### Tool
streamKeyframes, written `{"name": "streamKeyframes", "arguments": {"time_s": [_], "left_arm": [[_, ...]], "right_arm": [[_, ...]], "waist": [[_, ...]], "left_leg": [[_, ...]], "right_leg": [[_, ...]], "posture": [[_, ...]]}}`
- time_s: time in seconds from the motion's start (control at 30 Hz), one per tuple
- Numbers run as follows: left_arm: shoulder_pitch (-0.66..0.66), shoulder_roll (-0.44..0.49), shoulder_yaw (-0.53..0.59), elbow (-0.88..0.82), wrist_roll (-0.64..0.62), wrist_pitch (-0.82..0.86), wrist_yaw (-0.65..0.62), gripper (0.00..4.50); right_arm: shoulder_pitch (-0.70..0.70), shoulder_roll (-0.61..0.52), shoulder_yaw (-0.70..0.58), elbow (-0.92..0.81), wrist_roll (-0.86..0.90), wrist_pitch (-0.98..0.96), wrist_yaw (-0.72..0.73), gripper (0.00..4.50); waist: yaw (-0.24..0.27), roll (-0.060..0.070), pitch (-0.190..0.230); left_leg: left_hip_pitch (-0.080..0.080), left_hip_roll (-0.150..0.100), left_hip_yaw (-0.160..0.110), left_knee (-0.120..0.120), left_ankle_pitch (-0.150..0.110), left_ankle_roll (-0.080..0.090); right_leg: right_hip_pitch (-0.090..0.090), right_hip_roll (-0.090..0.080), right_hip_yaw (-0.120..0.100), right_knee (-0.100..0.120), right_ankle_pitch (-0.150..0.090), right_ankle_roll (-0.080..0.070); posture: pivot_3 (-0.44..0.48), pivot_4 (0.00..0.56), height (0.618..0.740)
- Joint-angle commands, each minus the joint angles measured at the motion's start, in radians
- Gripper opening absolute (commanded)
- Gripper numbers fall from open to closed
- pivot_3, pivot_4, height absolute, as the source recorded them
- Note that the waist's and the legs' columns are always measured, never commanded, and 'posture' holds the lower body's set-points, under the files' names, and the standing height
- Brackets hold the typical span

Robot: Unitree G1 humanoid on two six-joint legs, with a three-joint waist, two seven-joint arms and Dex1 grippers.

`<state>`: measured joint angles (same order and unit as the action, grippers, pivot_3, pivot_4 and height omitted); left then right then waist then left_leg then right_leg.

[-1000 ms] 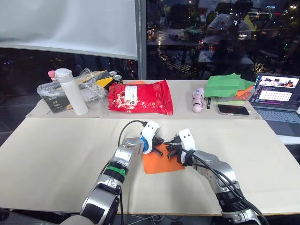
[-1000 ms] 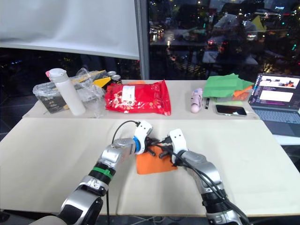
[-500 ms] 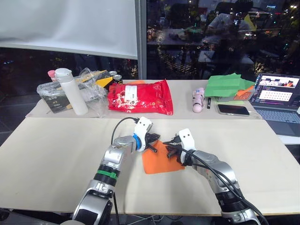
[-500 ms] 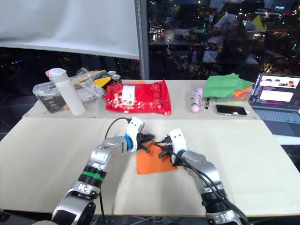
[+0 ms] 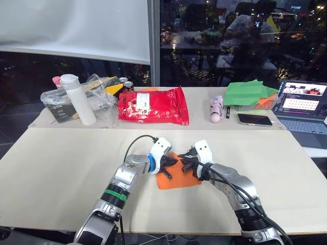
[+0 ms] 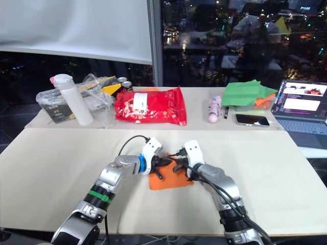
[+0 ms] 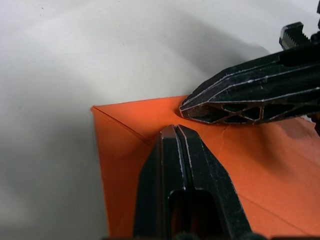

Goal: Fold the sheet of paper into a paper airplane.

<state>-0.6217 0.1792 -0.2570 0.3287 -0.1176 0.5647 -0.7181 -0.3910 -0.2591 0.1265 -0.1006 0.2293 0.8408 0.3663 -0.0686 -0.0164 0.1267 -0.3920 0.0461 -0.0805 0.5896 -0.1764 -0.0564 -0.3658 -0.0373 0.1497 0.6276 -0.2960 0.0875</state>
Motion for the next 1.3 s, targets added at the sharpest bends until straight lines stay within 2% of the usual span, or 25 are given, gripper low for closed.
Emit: {"name": "streamKeyframes", "arguments": {"time_s": [0.03,0.27,0.37,0.43,0.53,0.63,0.77,0.97,1.3], "left_arm": [[0.024,0.014,-0.022,0.040,0.033,-0.016,0.007,0.00],[0.015,-0.002,-0.007,0.079,0.024,-0.028,0.022,0.00],[0.004,-0.014,-0.001,0.094,0.023,-0.033,0.025,0.00],[-0.002,-0.020,0.001,0.101,0.023,-0.036,0.026,0.00],[-0.005,-0.027,0.002,0.107,0.024,-0.040,0.025,0.00],[-0.006,-0.031,0.004,0.110,0.024,-0.043,0.026,0.00],[-0.004,-0.034,-0.005,0.108,0.031,-0.050,0.028,0.00],[-0.010,-0.038,-0.007,0.113,0.037,-0.060,0.037,0.00],[-0.005,-0.034,-0.003,0.111,0.041,-0.065,0.047,0.00]], "right_arm": [[0.003,-0.025,-0.028,-0.062,0.011,0.052,-0.001,0.02],[0.032,-0.148,-0.093,-0.218,0.056,0.151,0.045,0.02],[0.054,-0.276,-0.071,-0.260,0.037,0.154,0.113,0.02],[0.062,-0.323,-0.068,-0.265,0.047,0.159,0.146,0.02],[0.064,-0.292,-0.123,-0.249,0.112,0.205,0.162,0.02],[0.051,-0.245,-0.174,-0.229,0.164,0.247,0.161,0.85],[-0.002,-0.196,-0.196,-0.163,0.199,0.290,0.142,2.20],[-0.062,-0.182,-0.179,-0.070,0.220,0.330,0.161,2.20],[-0.073,-0.189,-0.137,0.003,0.236,0.350,0.199,2.20]], "waist": [[0.000,0.000,0.000],[0.002,0.000,0.000],[0.002,0.000,0.000],[0.003,0.000,0.000],[-0.002,-0.001,0.001],[0.000,-0.001,0.001],[0.002,-0.001,0.001],[0.003,-0.001,0.000],[0.002,0.000,0.000]], "left_leg": [[0.000,0.000,0.000,0.000,0.000,0.000],[0.000,0.000,0.000,0.000,0.000,0.000],[0.000,0.000,0.000,0.000,0.000,0.000],[-0.001,0.000,0.000,0.000,0.000,0.000],[-0.001,0.000,0.000,0.000,0.000,0.000],[-0.001,0.000,0.000,0.000,0.000,0.000],[-0.002,-0.001,0.000,0.001,0.000,0.000],[-0.001,0.000,0.000,0.000,0.000,0.000],[-0.002,0.000,0.000,0.000,0.000,0.000]], "right_leg": [[0.000,0.000,0.000,0.000,0.000,0.000],[0.000,0.000,0.000,-0.001,0.000,0.000],[0.000,0.000,0.000,-0.002,0.000,0.000],[0.000,0.000,0.000,-0.003,0.000,0.000],[0.000,0.000,0.000,-0.003,-0.001,0.000],[0.000,0.000,0.000,-0.002,-0.001,0.000],[0.000,-0.001,0.000,-0.003,-0.001,0.000],[0.000,-0.001,0.000,-0.003,-0.001,-0.001],[0.000,-0.001,0.000,-0.003,-0.001,0.000]], "posture": [[0.000,0.150,0.719],[0.000,0.150,0.719],[0.000,0.150,0.719],[0.000,0.150,0.719],[0.000,0.150,0.719],[0.000,0.150,0.719],[0.000,0.150,0.719],[0.000,0.150,0.719],[0.000,0.150,0.719]]}}
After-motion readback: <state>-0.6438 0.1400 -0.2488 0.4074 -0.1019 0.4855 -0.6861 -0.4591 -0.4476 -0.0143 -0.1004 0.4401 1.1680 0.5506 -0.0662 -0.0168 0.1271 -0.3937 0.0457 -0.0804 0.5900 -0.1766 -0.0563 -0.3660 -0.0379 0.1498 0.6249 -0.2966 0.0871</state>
